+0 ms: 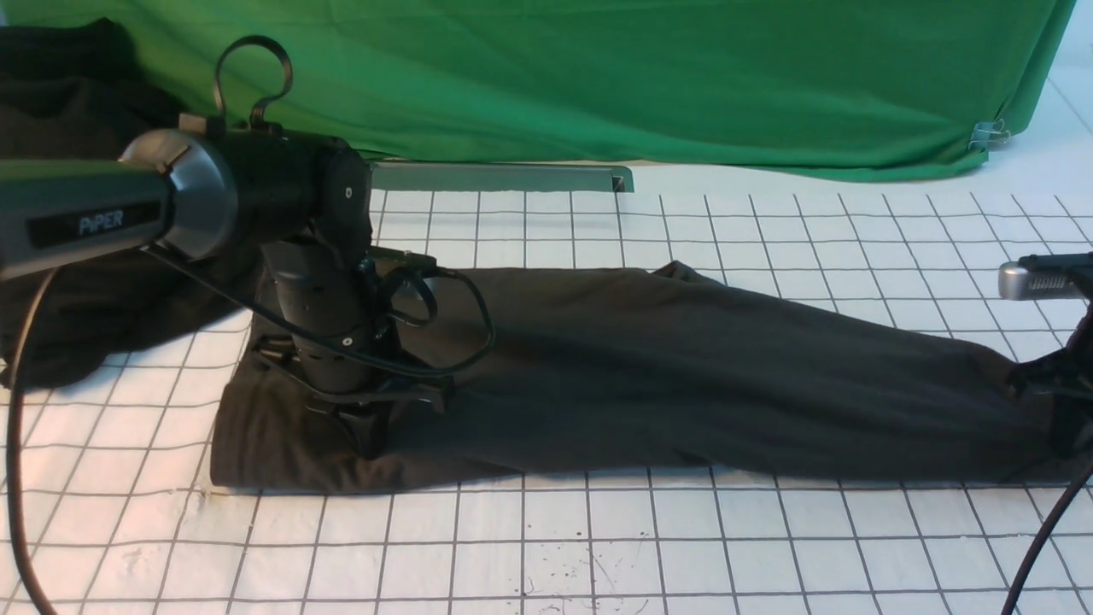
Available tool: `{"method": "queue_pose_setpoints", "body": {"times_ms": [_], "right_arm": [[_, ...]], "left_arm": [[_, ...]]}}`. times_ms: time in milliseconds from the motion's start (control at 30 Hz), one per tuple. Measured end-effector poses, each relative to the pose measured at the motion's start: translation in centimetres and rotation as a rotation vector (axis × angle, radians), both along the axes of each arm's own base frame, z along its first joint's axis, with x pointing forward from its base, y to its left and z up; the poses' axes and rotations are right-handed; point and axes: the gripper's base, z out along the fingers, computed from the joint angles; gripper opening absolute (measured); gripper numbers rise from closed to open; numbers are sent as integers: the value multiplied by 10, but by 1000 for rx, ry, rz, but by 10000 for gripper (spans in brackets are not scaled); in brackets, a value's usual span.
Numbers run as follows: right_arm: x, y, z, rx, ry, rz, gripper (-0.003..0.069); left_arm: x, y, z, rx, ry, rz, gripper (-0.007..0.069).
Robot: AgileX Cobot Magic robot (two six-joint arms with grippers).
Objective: Fold a long-sleeved shirt over a white checkered tablecloth.
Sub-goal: 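Pull the folded dark garment lengthwise by its ends to straighten it flat on the table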
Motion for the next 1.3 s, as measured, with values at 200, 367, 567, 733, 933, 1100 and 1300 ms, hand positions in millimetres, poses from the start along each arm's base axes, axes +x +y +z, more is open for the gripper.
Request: {"method": "queue_pose_setpoints", "body": {"times_ms": [200, 367, 567, 733, 933, 1100, 1300], "right_arm": [[-2, -10, 9, -15, 36, -16, 58], [-4, -14, 16, -40, 79, -20, 347], [3, -14, 54, -46, -24, -114, 600], [7, -6, 62, 5, -67, -97, 610], [19, -7, 28, 27, -29, -100, 609], [29, -8, -2, 30, -6, -103, 594], [32, -7, -19, 53, 31, -97, 446]], "left_arm": [[0, -1, 0, -13, 4, 7, -4], [-1, 0, 1, -25, 12, 10, -4], [-7, 2, 28, -37, -27, 39, -4], [-14, 8, 65, -42, -144, 39, -4], [-16, 11, 70, -25, -147, 36, -4], [-17, 11, 69, -22, -138, 36, -4], [-17, 12, 69, -20, -132, 36, -4]]}}
